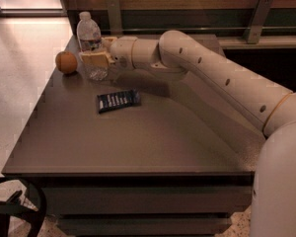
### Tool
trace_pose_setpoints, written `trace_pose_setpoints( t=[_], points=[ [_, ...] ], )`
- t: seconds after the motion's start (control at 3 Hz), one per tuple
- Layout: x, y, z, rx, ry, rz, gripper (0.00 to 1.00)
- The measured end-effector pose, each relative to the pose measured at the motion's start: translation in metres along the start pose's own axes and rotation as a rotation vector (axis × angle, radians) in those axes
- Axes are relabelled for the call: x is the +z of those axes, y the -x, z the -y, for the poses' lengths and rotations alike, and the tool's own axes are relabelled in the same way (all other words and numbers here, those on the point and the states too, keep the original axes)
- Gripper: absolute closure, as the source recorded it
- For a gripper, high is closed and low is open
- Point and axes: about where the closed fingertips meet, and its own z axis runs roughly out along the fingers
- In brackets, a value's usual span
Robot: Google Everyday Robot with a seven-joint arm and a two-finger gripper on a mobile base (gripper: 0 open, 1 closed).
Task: Move water bottle near orange
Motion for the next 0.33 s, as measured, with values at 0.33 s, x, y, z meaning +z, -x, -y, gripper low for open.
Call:
trace_pose_setpoints(
  t=[0.33],
  points=[
    [0.0022, 0.0005, -0.0018, 0.000, 0.004, 0.001, 0.00]
  ],
)
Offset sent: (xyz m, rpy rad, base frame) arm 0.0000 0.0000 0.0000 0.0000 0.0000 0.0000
